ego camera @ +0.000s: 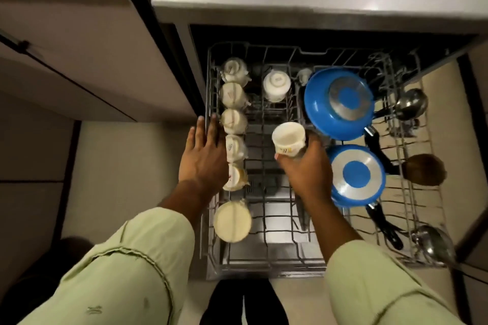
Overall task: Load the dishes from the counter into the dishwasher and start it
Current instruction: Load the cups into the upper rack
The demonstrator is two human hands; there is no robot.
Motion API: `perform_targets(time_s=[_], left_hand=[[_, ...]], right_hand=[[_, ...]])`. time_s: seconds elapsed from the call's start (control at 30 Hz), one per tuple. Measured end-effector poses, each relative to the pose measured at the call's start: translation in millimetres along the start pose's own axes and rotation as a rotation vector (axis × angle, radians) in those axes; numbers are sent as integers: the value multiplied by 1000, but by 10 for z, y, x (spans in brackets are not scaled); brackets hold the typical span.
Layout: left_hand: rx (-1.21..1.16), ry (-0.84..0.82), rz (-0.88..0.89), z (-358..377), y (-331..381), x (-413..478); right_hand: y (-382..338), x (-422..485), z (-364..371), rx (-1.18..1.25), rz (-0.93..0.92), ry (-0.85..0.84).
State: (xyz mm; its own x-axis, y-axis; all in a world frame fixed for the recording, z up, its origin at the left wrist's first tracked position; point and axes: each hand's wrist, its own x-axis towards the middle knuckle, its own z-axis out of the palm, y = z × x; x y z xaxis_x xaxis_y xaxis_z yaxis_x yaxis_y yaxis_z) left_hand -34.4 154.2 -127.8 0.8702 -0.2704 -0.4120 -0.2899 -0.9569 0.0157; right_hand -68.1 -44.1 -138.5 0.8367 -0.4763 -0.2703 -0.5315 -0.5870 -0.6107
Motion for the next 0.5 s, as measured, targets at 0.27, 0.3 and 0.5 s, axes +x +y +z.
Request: perform_targets(time_s=[0.27,0.3,0.5], left_hand=[[-20,279,9,353,-18,88],[-19,297,9,377,-16,102],[-79,290,-13,376,-14,107]], right_hand=[[-19,495,300,-153,9,-56],[-46,563,311,-162,23,-76],[-196,701,436,-202,-66,-51]])
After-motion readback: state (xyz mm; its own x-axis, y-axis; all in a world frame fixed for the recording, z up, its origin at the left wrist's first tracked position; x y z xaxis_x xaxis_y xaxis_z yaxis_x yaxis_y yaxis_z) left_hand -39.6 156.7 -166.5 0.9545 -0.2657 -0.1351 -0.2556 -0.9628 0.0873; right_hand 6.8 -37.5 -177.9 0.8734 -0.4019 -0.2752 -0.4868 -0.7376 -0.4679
